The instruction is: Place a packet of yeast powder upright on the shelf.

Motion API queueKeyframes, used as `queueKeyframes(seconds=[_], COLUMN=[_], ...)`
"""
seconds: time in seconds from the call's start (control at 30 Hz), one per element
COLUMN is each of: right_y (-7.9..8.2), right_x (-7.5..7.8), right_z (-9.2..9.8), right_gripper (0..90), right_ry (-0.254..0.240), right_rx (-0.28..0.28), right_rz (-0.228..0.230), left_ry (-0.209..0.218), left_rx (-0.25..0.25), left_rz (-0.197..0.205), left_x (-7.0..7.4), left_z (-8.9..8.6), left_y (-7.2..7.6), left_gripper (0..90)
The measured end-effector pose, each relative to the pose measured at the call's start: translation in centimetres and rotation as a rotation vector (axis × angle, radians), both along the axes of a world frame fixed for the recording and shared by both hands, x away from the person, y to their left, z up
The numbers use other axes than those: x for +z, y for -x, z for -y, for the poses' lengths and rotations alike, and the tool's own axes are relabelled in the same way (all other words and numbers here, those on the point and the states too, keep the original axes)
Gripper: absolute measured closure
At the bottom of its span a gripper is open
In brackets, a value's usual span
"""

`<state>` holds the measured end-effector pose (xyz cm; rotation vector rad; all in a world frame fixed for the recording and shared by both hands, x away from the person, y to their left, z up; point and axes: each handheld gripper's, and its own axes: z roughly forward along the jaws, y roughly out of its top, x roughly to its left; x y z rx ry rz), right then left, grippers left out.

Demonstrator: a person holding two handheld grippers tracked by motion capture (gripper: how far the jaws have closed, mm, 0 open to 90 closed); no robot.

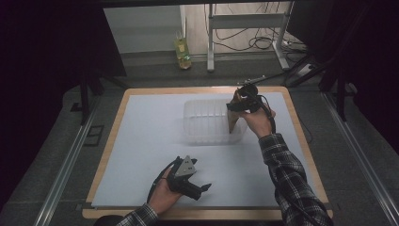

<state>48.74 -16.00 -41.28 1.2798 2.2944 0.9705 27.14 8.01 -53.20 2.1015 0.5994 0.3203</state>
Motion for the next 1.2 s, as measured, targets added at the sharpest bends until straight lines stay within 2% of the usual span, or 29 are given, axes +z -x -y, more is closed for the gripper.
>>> queueKeyframes(seconds=[0.23,0.3,0.4,0.53,0.6,0.73,0.9,1.03,1.2], right_y=[1.1,1.2,1.3,1.5,1.6,2.0,2.5,3.0,3.5], right_x=[0.2,0.3,0.3,0.3,0.3,0.3,0.3,0.2,0.1], right_z=[0.3,0.5,0.8,1.0,1.0,1.0,1.1,1.1,1.5], right_gripper=[27.4,24.5,21.8,20.6,19.0,14.7,10.5,9.1,7.5], right_ry=[-0.011,-0.019,-0.046,-0.055,-0.061,-0.035,-0.031,0.001,-0.014], right_rx=[0.077,0.08,0.102,0.117,0.116,0.121,0.133,0.152,0.173], right_rz=[0.051,0.062,0.05,0.047,0.029,0.043,0.047,0.053,0.038], left_ry=[-0.006,-0.005,-0.009,-0.009,-0.01,-0.009,-0.007,-0.009,-0.009], left_rx=[-0.003,-0.004,-0.007,-0.008,-0.009,-0.012,-0.014,-0.017,-0.021], left_rz=[0.0,0.0,0.001,0.001,0.0,0.001,0.004,0.005,0.009], left_x=[0.0,-0.1,-0.1,-0.1,-0.1,-0.1,-0.1,-0.1,-0.1], left_z=[0.0,0.0,0.0,0.0,0.0,0.0,0.0,0.0,-0.1], left_y=[0.0,0.0,0.0,-0.1,-0.1,0.0,0.0,0.0,0.0], left_gripper=[1.8,1.9,1.9,1.9,2.0,2.1,2.2,2.2,2.2])
